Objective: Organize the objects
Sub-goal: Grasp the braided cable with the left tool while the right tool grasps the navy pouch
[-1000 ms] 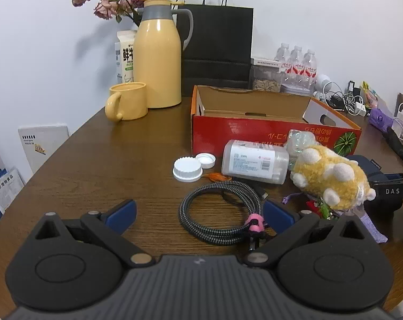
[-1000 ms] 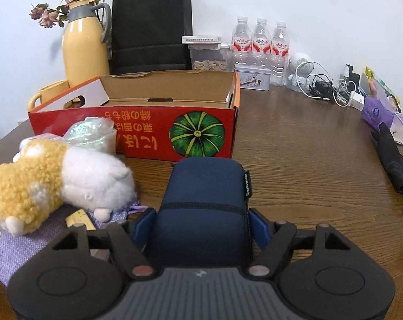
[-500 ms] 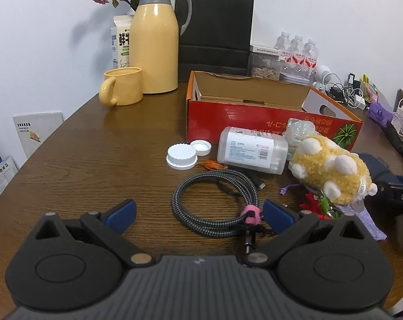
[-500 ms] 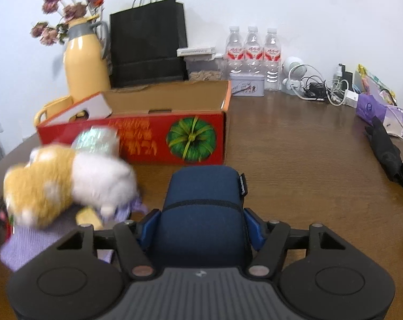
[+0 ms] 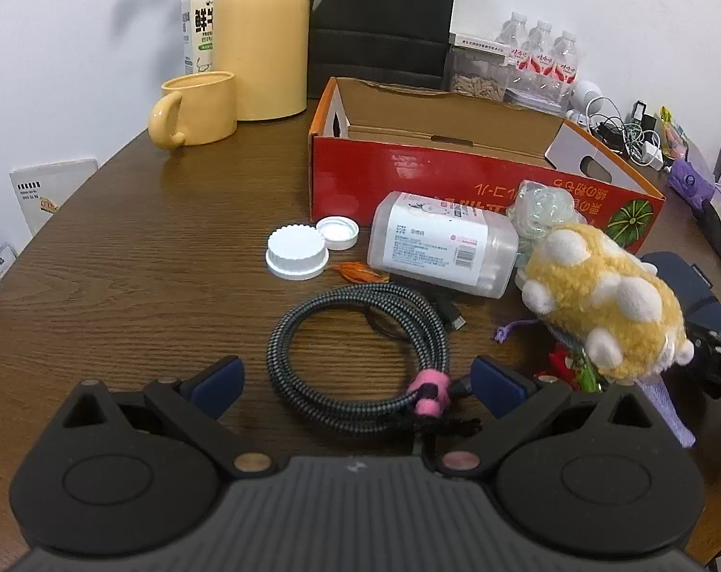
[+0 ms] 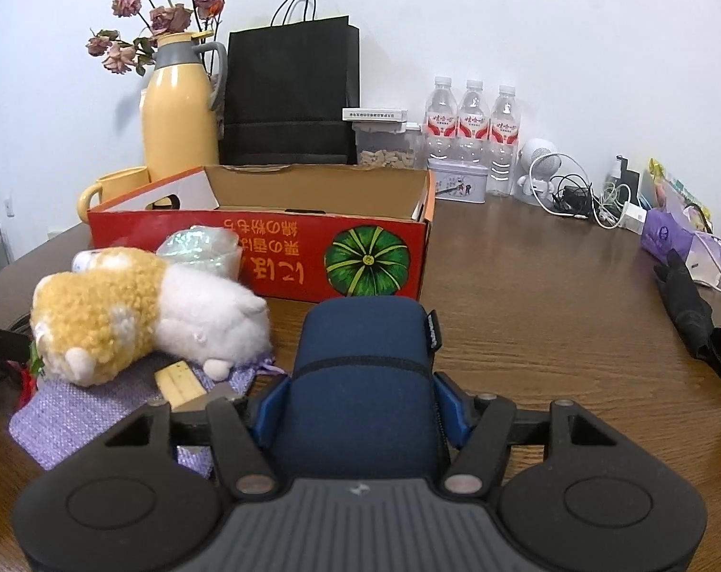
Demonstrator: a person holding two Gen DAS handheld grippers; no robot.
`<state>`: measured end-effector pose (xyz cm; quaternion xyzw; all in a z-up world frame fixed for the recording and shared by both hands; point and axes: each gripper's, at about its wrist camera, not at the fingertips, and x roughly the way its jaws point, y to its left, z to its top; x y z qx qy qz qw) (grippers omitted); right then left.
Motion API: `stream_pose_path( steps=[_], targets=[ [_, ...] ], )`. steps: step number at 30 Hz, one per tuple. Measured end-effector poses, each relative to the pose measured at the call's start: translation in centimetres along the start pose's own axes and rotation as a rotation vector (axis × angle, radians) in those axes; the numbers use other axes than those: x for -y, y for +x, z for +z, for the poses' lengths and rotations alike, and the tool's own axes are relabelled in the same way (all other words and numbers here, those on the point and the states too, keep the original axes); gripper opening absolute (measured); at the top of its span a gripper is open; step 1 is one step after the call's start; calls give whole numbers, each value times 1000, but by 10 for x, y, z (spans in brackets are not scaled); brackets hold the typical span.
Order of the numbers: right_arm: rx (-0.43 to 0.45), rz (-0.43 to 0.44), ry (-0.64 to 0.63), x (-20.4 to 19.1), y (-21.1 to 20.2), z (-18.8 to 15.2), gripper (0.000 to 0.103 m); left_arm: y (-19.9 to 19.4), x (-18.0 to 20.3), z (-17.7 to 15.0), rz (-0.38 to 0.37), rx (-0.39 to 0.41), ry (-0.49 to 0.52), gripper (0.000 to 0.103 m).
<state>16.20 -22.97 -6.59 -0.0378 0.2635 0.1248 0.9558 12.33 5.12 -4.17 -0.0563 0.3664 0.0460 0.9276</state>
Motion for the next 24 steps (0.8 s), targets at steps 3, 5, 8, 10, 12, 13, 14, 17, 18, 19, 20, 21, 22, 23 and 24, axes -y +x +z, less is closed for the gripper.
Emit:
stream_pose_path(
  steps=[3,5,8,10,12,13,14,17,18,19,20,21,22,23,24],
  targets=[
    [13,-1,-2,0,-3,-1,62,7,3,3,26,-13,0,103],
    [23,-3,-2,0,-5,-1,62,13,4,4,48,-26,-5,103],
    [35,-3,1,0,-7,-1,62,19,3,2,60,-29,-29,103],
    [40,-2,1,0,-8,-1,62,20,7,1,82,-17,-21,103],
    [43,1,1,0,-8,-1,62,22,11,-1,101,-5,-5,103],
    [45,2,2,0,-9,-1,62,23,13,-2,112,4,4,103],
    [46,3,4,1,-9,-1,62,23,14,-2,113,13,0,103],
    [48,7,12,2,-9,-1,62,24,14,-3,116,26,0,103],
    [48,8,14,2,-9,-1,62,24,15,-3,114,28,1,103],
    [48,10,15,2,-9,-1,62,24,14,-3,113,30,2,103],
    [48,11,14,2,-9,-1,62,24,14,-3,112,30,2,103],
    [48,12,14,2,-9,-1,62,24,14,-3,111,32,3,103],
    [49,12,14,2,-9,-1,62,24,14,-4,110,33,3,103],
    [50,12,15,2,-9,-1,62,24,14,-4,108,33,4,103],
    [49,13,15,2,-9,-1,62,24,13,-4,105,37,4,103]
  ],
)
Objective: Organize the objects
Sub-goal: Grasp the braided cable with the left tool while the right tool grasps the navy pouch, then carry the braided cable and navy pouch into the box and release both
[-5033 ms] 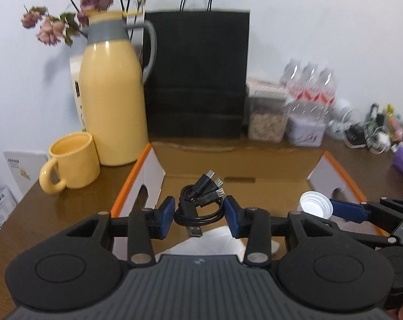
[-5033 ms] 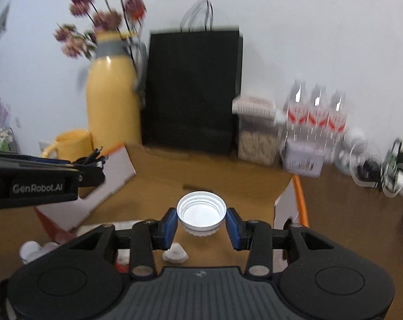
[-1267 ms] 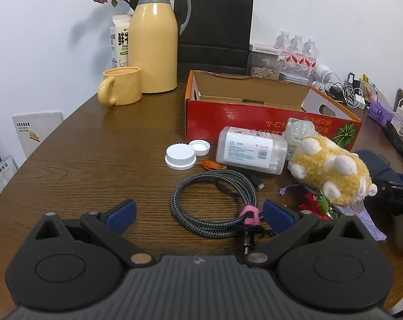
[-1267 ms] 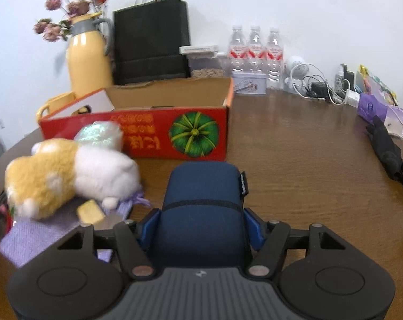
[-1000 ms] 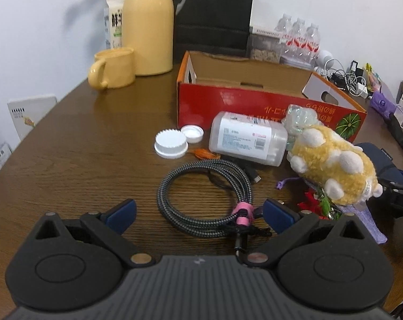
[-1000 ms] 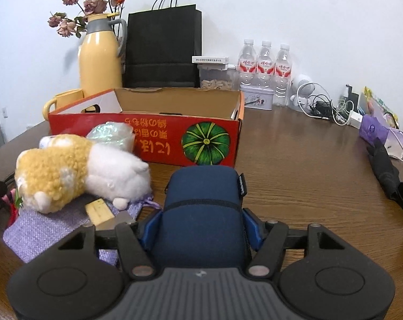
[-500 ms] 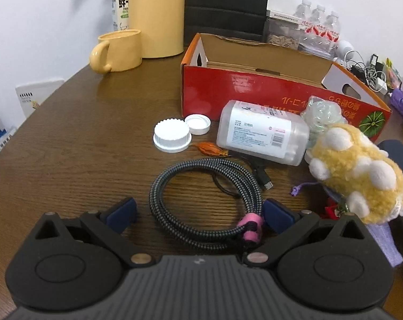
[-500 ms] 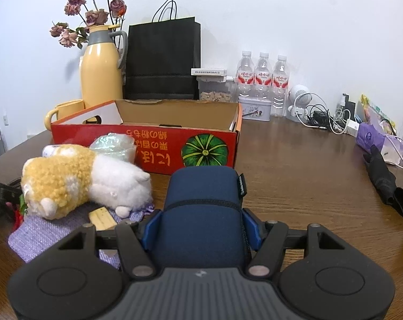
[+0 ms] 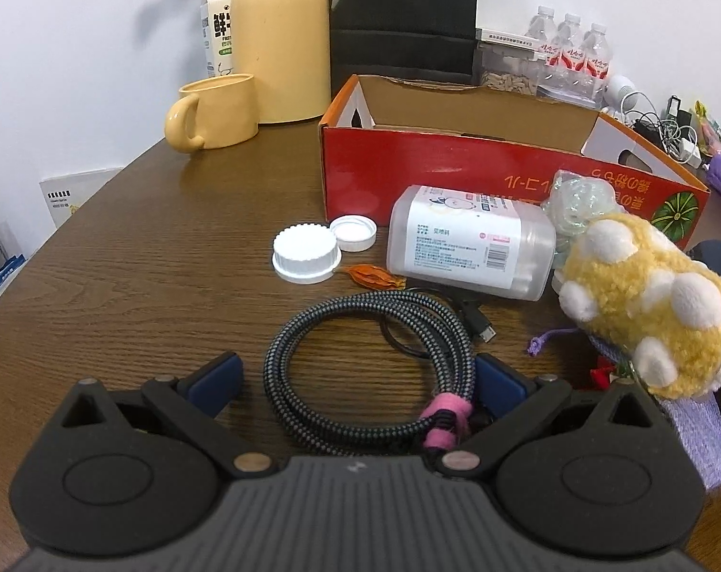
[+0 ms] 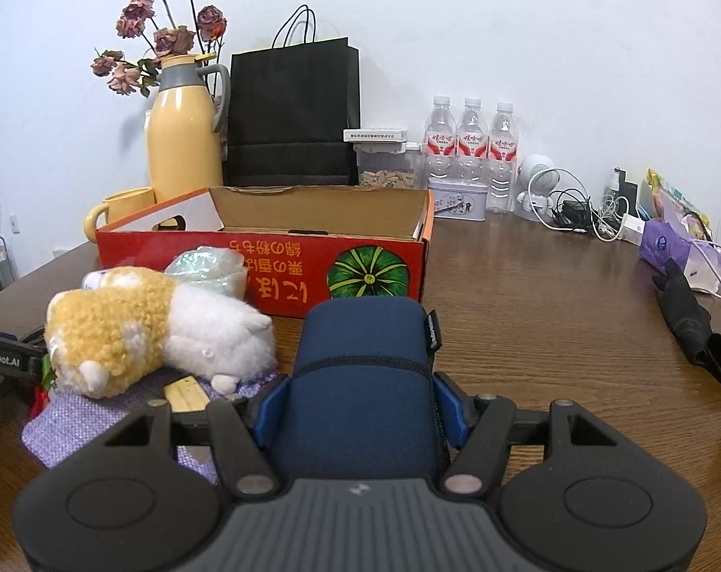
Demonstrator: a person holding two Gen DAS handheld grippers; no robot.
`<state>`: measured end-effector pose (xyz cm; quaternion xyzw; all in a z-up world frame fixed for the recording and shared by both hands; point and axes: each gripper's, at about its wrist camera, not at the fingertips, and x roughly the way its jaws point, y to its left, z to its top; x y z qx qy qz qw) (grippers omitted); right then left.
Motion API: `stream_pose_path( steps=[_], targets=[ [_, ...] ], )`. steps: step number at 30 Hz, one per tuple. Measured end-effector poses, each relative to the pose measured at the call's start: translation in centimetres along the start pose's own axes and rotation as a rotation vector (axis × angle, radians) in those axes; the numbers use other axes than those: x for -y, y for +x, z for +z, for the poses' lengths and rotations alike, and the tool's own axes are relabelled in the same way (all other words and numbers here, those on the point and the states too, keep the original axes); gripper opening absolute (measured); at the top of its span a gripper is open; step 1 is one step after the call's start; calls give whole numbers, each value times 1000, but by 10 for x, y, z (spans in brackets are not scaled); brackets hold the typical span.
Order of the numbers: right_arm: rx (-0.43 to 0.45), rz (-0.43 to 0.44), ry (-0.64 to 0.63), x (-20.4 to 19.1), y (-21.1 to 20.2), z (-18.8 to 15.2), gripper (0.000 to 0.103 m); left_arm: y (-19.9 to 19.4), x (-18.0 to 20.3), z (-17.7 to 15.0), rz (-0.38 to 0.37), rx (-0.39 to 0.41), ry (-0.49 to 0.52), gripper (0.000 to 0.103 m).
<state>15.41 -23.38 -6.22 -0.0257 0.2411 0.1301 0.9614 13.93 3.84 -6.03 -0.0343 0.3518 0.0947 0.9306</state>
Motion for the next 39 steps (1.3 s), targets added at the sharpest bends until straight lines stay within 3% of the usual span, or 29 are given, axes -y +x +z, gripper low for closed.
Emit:
stream_pose_path(
  steps=[1,3,17,27,33,39],
  targets=[
    [0,1,1,0,0,0,62,0,-1,-1,-2,5,-3,102],
    [0,3,2,1,0,0,62,-7,-3,-4,-2,29,-19,90],
    [29,1,6,1,-5,0,62,-33,-5,-1,-41,132,-25,89],
    [116,57,-2,-11,-13,18,62,-54,5,46,-80,286,-18,89],
    [190,96,-15,-19,-5,56,62,-48,20,83,-108,354,-20,89],
    [224,104,7,-24,32,96,62,-25,33,118,-130,363,-51,89]
  ],
)
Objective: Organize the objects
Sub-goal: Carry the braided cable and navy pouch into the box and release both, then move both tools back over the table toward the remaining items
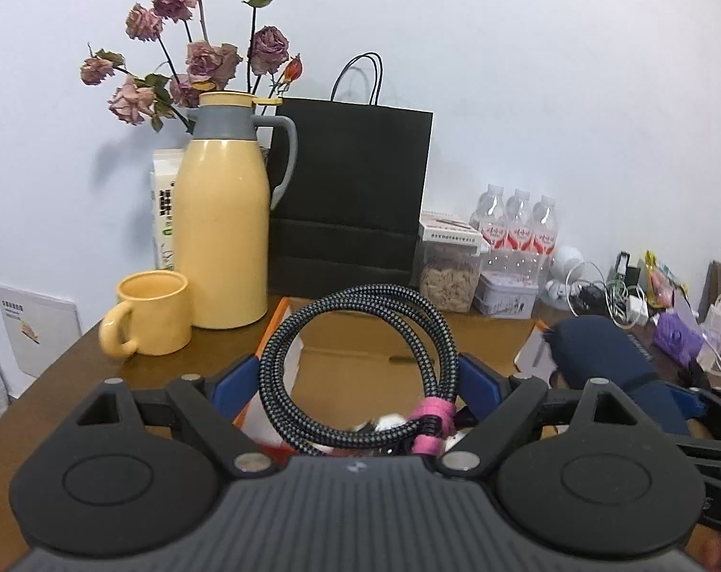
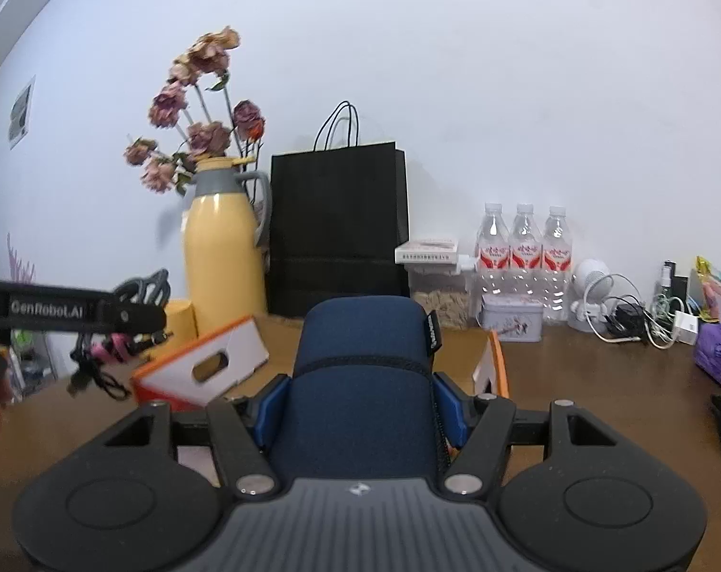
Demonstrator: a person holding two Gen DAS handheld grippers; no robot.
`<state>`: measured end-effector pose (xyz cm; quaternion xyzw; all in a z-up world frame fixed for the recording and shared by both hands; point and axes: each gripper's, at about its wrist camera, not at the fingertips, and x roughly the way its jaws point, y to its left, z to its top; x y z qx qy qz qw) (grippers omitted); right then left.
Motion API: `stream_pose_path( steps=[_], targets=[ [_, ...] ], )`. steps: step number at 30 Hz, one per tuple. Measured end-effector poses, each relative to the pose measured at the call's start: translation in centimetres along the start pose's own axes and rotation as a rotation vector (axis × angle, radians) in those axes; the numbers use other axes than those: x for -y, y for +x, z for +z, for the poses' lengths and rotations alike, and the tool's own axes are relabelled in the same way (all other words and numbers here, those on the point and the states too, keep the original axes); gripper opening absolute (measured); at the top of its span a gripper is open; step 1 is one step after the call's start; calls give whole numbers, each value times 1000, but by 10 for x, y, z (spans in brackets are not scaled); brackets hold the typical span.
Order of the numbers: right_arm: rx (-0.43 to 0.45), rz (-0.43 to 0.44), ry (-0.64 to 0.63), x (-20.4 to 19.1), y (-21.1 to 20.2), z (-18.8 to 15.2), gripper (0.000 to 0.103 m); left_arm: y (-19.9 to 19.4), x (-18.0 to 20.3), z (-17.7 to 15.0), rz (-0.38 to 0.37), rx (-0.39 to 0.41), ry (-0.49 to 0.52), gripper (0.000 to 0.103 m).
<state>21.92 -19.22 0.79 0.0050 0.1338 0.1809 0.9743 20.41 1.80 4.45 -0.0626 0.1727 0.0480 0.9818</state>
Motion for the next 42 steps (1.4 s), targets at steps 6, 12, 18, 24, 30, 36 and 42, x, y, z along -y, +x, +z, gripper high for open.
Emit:
stream_pose_path(
  steps=[6,12,18,24,30,36,42],
  targets=[
    [-33,-19,40,3,58,14,62,44,8,13,12,-8,-10,89],
    [-72,-69,65,13,103,11,62,86,13,14,47,-17,3,89],
    [-139,-61,56,19,118,-1,62,106,9,1,60,-72,19,88],
    [-169,-48,41,16,120,-4,65,104,10,-4,47,-46,11,98],
    [-129,-75,-1,11,110,-1,103,101,6,-3,58,-30,-16,103],
    [-116,-78,-7,10,108,-1,103,100,3,-2,64,-27,-29,103],
    [-100,-82,-7,11,102,1,103,89,-1,2,59,-4,-52,103]
  ],
)
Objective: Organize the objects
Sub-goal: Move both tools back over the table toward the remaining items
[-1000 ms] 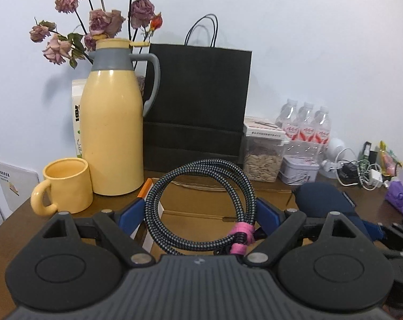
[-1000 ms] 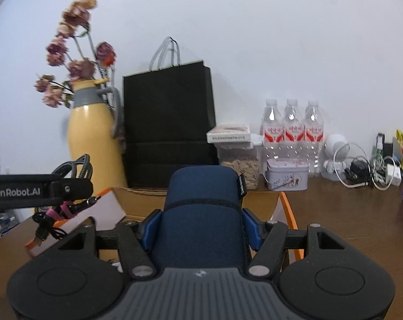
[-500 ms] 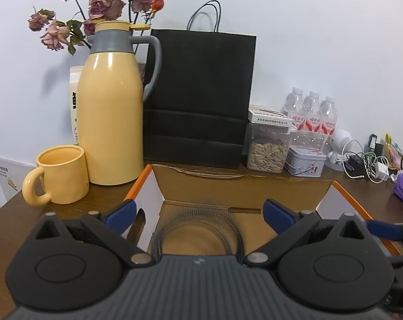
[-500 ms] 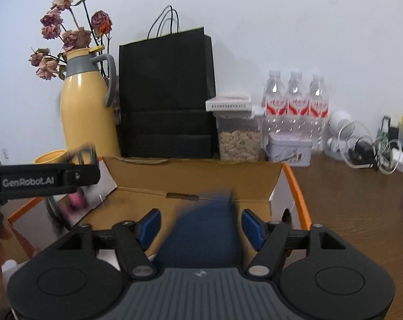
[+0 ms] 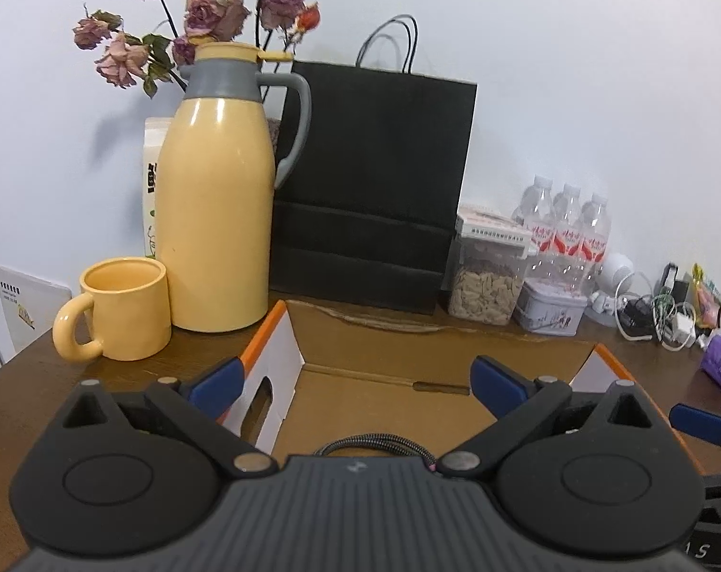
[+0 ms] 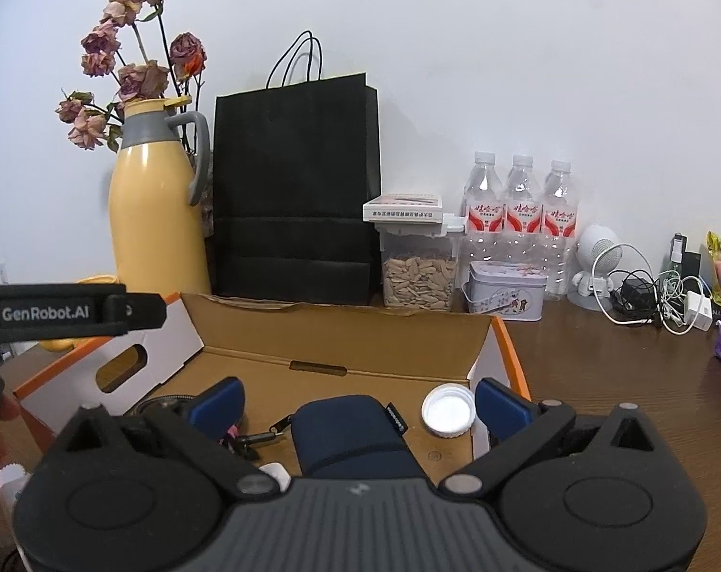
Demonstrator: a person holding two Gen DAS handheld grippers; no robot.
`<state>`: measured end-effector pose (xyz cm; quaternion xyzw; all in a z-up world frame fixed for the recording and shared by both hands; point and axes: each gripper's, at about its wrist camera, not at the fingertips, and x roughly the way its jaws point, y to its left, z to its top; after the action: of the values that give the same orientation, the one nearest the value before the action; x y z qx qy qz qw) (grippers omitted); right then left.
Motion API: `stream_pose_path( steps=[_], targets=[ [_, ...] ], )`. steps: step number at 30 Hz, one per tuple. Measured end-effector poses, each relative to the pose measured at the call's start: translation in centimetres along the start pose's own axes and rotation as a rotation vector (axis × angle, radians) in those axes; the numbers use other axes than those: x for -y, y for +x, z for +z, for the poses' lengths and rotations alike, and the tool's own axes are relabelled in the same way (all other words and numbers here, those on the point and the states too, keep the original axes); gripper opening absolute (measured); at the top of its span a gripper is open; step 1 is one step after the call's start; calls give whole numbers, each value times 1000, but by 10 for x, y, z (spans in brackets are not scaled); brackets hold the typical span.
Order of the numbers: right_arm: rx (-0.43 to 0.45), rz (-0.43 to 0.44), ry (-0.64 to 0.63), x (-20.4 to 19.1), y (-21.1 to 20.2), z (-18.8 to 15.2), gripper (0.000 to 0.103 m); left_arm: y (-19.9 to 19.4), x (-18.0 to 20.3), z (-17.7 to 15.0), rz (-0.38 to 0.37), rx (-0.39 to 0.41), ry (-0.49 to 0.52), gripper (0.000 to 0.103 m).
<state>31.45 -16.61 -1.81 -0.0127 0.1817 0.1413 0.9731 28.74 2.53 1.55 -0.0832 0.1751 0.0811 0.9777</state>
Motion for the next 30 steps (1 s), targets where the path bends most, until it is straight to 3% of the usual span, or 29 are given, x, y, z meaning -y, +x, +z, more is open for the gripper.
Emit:
stream_pose_path(
  steps=[14,30],
  targets=[
    [85,6,-12,7,-46,1,103,-54,-10,-3,-28,44,8,103],
    [40,-14,-50,19,-111,-22,103,-117,-57,-24,38,-21,26,103]
  ],
)
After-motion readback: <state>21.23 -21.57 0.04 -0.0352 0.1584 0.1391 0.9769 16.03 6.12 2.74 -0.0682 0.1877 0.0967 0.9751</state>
